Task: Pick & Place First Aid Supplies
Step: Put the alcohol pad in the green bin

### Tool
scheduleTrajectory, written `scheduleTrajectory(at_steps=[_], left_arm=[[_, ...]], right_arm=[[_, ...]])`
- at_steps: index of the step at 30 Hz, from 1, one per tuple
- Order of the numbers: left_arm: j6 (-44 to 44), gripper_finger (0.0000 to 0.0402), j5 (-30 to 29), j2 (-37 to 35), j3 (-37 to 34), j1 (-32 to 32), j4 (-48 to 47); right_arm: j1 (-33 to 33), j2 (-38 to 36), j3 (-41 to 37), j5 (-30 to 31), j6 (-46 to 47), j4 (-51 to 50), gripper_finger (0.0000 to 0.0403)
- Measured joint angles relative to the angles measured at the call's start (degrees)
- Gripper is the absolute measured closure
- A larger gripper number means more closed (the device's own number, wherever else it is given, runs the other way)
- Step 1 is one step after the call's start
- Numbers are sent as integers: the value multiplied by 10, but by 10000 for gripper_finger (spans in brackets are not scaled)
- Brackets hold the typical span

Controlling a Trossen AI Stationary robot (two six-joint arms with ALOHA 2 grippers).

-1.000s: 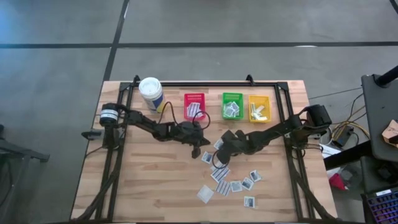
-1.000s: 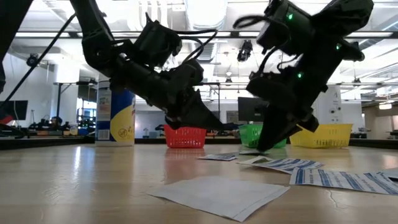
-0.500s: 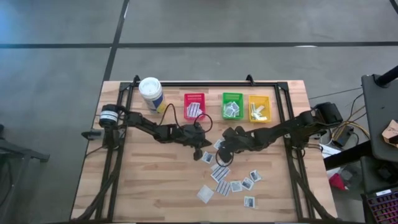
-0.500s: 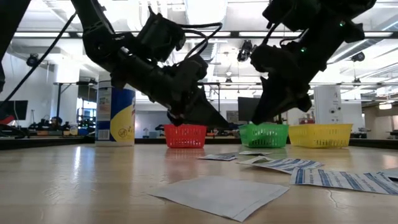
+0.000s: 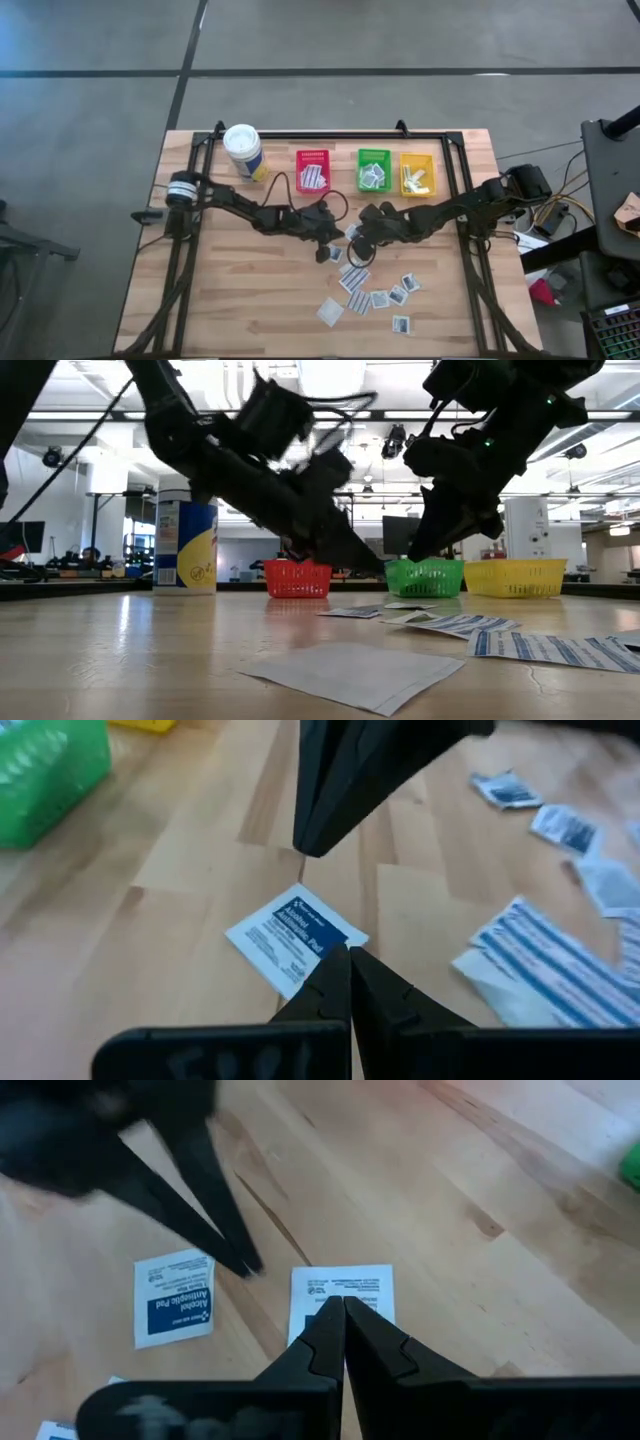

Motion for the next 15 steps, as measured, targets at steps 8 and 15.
scheduleTrajectory(at_steps=[8, 15], left_arm=[[30, 401, -5, 58, 54, 2, -2], [34, 401, -24, 66, 54, 7, -18]], right_arm=[[1, 0, -6, 0, 0, 0, 394], [1, 0, -8, 0, -2, -11, 394]])
